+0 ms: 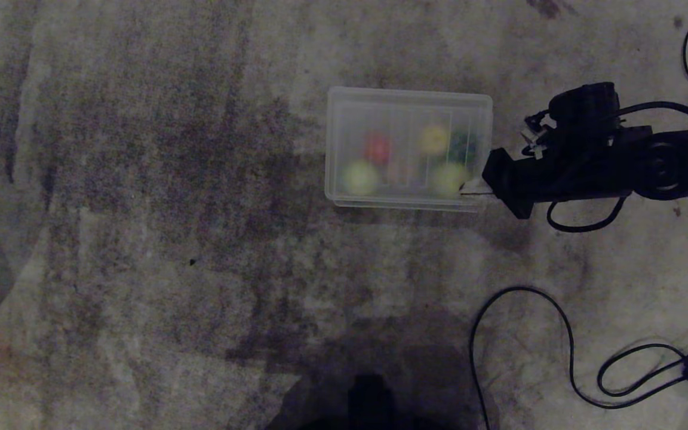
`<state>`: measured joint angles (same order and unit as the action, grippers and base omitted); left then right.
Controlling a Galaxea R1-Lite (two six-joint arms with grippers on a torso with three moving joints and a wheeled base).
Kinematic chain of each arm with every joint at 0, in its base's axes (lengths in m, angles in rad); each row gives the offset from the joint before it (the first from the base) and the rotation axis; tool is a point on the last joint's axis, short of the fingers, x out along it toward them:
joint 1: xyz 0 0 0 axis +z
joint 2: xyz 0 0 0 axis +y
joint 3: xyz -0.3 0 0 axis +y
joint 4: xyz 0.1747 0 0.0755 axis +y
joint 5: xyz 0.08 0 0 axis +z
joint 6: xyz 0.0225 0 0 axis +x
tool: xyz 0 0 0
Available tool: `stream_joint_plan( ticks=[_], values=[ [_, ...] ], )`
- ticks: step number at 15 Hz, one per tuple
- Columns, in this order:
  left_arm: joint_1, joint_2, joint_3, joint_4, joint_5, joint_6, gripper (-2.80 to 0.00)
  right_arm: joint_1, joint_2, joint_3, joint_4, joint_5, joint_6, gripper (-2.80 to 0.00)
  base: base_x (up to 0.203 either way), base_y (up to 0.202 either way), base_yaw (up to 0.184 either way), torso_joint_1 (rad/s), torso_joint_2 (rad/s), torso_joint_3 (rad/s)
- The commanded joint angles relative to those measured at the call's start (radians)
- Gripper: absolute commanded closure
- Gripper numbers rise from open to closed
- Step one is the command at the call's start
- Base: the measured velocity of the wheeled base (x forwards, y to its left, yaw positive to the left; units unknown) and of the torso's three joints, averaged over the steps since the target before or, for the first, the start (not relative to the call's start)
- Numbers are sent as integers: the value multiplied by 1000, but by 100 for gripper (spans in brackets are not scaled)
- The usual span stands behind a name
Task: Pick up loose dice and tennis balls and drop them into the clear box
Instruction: Close the lid
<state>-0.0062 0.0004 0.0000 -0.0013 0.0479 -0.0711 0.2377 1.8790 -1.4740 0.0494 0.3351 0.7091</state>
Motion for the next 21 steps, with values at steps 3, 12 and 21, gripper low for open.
stream_joint_plan(
  ticks=[3, 12, 21],
  values=[
    [0, 1, 2, 0, 1, -1, 0, 26, -73, 18, 74, 18, 1, 0, 0, 0, 0, 0, 0, 0],
    [0, 1, 2, 0, 1, -1, 0, -61, -87, -104, -70, 6, -117, 0, 0, 0, 0, 0, 0, 0],
    [0, 1, 2, 0, 1, -1, 0, -70, 26, -306, -240, 5, -129, 0, 0, 0, 0, 0, 0, 0]
  ],
)
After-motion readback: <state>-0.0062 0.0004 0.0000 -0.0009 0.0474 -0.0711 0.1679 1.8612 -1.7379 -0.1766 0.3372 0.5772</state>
